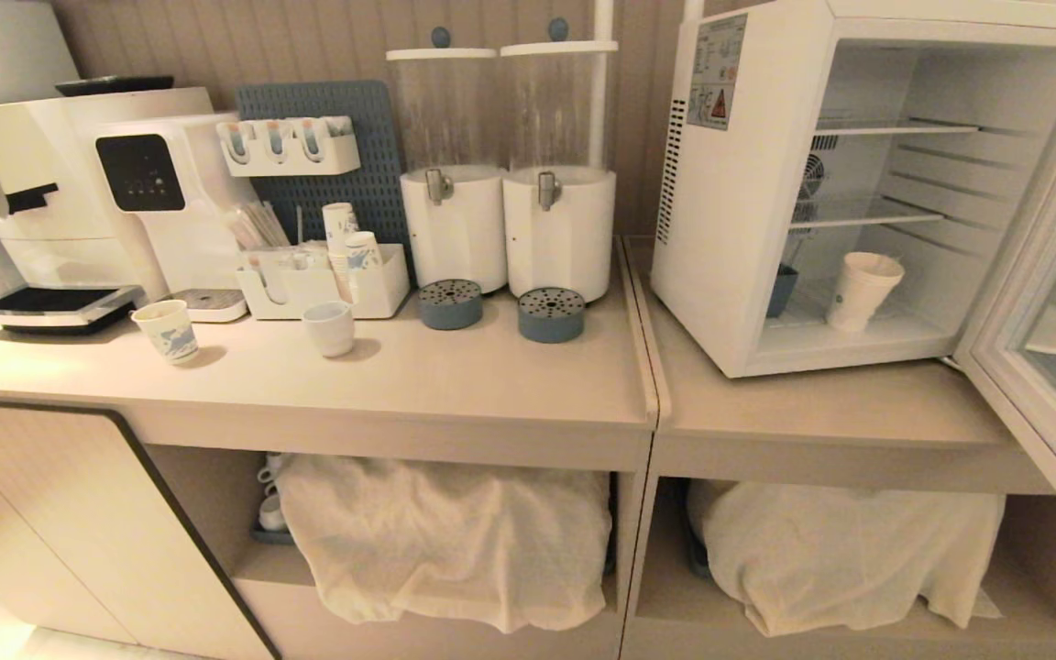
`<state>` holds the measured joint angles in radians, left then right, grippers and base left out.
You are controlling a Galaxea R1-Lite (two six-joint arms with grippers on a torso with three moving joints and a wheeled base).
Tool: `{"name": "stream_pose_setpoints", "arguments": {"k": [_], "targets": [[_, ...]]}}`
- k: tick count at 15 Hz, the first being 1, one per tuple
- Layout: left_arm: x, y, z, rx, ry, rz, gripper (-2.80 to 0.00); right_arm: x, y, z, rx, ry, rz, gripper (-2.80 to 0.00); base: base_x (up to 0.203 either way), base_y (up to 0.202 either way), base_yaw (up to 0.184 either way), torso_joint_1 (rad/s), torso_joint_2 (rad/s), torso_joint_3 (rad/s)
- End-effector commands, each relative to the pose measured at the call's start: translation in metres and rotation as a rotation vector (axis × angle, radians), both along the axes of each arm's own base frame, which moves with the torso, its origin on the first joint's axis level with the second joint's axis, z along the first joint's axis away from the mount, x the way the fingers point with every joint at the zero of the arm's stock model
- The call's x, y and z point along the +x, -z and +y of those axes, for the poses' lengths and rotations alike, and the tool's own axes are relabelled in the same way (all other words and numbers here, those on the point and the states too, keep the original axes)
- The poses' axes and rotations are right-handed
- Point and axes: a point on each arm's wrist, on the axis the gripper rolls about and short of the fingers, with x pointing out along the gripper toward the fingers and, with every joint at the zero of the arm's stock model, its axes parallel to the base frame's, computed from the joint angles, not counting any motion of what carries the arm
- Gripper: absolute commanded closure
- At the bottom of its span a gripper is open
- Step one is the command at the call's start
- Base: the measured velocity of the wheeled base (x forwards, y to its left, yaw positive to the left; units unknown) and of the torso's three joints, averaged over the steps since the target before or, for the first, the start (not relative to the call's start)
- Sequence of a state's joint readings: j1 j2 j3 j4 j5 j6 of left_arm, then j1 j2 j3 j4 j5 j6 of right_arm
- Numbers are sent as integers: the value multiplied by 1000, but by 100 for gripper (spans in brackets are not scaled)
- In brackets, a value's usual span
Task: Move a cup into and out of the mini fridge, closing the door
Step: Take the paper cup out of the freezer
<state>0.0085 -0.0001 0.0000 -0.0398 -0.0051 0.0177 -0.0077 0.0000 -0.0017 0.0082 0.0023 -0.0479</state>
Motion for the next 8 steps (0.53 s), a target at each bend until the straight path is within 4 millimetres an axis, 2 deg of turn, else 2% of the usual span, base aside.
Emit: {"name": "stream_pose_setpoints", "arguments": {"k": [1,4,8], "targets": [[1,4,0,-2,0,12,-280,0,0,0,0,1,2,0,182,0,1,2,4,4],[1,4,0,-2,-1,12,-280,0,1,0,-3,-1,9,0,152,0,-2,1,7,-1],[1,4,0,-10,-1,12,-280,0,0,0,-1,2,6,0,0,0,0,0,0,0]]}}
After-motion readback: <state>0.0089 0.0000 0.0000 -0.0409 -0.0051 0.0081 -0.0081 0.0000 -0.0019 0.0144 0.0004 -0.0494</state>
